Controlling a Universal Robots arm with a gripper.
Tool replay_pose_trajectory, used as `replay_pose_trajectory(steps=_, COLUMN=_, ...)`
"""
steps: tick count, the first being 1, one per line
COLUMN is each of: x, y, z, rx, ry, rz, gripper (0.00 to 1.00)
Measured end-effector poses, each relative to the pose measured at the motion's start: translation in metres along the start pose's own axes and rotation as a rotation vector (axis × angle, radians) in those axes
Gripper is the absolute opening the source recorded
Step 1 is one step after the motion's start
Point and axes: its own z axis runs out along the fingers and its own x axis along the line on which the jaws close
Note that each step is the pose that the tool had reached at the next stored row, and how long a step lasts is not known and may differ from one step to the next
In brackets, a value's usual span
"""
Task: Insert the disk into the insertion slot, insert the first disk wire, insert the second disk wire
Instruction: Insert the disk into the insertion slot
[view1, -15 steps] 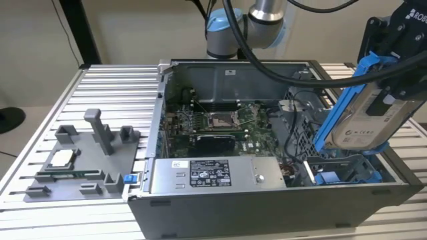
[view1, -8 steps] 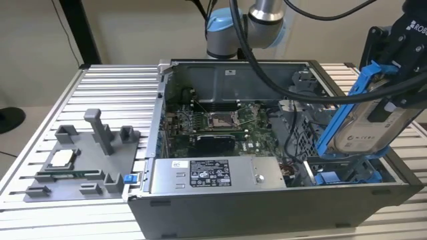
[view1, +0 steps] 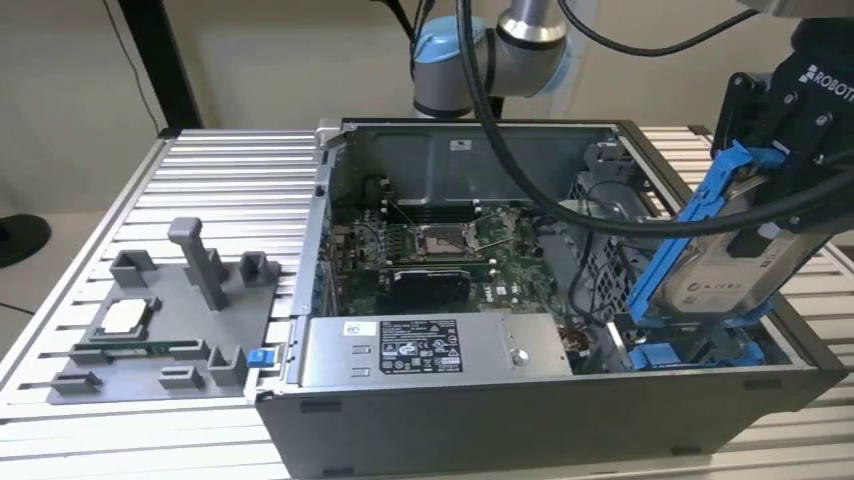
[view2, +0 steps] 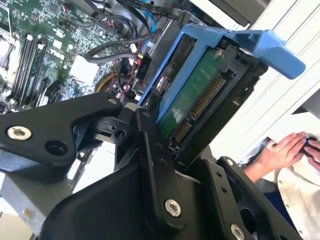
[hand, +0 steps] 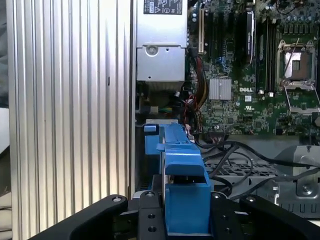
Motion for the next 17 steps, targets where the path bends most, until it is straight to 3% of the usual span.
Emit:
replay_pose_trajectory(steps=6, x=-0.0005, y=-0.0008, z=0.0099, rx=0.0000, ry=-0.0002, rz=0.000, gripper=0.00)
replay_pose_trajectory(steps=11, x=-0.0021, y=-0.0015, z=0.0148, rx=-0.0001, ry=-0.0066, rz=-0.001, gripper=0.00)
replay_pose_trajectory(steps=17, x=-0.0026, y=-0.0026, z=0.0213, rx=-0.0001, ry=-0.0080, rz=-0.002, gripper=0.00)
